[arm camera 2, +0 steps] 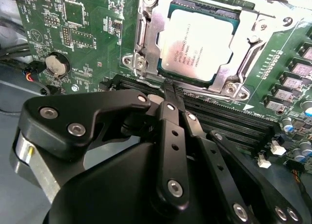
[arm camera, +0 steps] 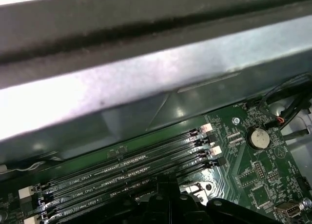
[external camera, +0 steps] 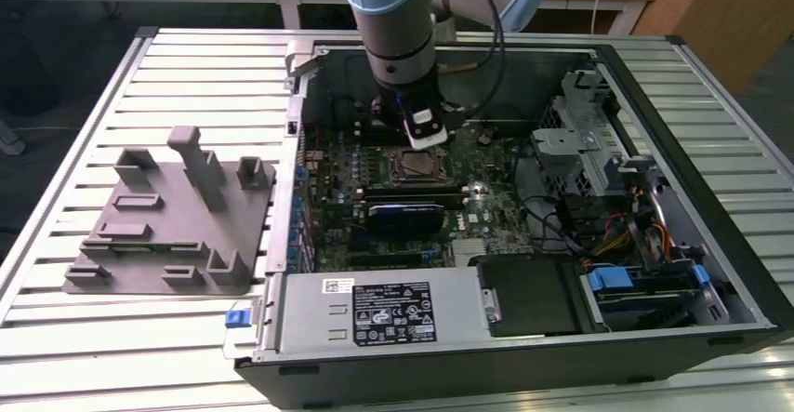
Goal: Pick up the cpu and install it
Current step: 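Install the first cpu locking lever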
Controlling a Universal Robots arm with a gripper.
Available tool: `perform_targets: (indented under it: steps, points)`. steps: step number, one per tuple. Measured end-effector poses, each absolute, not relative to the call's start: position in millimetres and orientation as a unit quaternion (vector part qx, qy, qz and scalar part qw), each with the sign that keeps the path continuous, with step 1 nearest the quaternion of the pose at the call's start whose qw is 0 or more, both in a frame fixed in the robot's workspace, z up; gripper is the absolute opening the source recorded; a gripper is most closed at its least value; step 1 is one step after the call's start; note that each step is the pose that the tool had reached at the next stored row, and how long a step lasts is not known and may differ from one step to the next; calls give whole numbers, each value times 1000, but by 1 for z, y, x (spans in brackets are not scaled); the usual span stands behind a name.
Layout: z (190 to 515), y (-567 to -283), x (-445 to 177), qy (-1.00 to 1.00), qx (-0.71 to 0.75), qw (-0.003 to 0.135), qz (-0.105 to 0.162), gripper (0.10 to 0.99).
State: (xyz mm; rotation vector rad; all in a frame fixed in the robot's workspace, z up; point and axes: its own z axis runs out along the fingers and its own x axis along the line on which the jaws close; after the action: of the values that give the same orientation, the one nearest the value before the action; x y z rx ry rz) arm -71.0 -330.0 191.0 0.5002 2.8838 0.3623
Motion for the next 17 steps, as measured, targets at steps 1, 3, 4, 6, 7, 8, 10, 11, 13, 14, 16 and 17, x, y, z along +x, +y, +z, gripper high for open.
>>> perform_targets:
  steps: [1, 3, 4, 6, 7, 8, 10, 11, 13, 14, 16, 17]
  points:
    - [191, -330, -71, 973, 169, 96, 122, 106]
    - [190, -330, -71, 973, 169, 96, 122, 106]
    - [190, -330, -71, 973, 169, 96, 122, 106]
    - [190, -330, -71, 973, 169, 96, 122, 106]
    - [190, -330, -71, 973, 169, 96, 122, 106]
    - [190, -330, -71, 973, 169, 96, 122, 106]
    - [191, -330, -71, 973, 169, 96, 122, 106]
    - [191, -330, -71, 973, 169, 96, 123, 106]
    - [194, -330, -71, 973, 169, 96, 122, 106]
    - [195, -330, -71, 973, 169, 96, 122, 106]
    - [198, -330, -71, 973, 169, 96, 122, 106]
    - [198, -330, -71, 973, 170, 96, 122, 106]
